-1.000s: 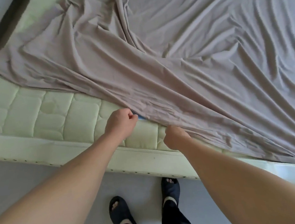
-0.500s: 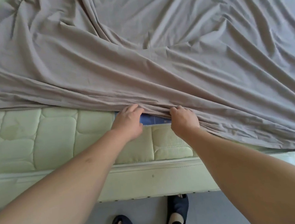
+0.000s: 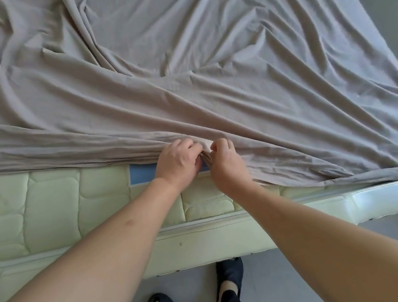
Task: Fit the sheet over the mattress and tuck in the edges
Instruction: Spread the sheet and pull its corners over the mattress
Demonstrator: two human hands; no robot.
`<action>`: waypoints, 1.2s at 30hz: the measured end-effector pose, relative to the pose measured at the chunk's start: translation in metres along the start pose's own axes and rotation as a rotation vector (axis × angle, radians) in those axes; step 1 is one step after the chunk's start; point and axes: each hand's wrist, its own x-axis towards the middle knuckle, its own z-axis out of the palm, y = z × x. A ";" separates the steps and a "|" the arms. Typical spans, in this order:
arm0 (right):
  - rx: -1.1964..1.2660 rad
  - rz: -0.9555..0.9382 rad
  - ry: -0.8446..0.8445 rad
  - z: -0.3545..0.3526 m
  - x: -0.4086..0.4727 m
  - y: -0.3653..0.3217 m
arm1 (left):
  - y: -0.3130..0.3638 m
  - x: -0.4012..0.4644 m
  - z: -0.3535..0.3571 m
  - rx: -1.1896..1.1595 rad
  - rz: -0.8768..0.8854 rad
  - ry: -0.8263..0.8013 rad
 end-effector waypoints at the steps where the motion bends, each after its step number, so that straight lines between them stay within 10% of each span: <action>1: 0.023 0.016 -0.017 -0.001 -0.003 -0.001 | 0.000 0.001 -0.001 -0.017 0.012 -0.006; 7: -0.174 -0.006 -0.201 -0.014 -0.016 0.012 | 0.007 -0.009 -0.014 -0.054 -0.003 -0.436; 11: -0.212 -0.162 -0.171 -0.031 -0.033 0.017 | 0.021 -0.017 -0.019 -0.088 -0.100 -0.442; 19: -0.706 0.176 -0.615 -0.059 -0.074 0.025 | 0.036 -0.051 -0.046 0.113 -0.259 -1.243; 25: -0.666 0.141 -0.556 -0.042 -0.072 -0.040 | -0.013 -0.076 -0.094 -0.013 -0.411 -0.822; 36: -0.497 -0.134 -0.489 0.050 -0.063 -0.287 | -0.143 -0.166 -0.241 -0.093 -0.612 -0.638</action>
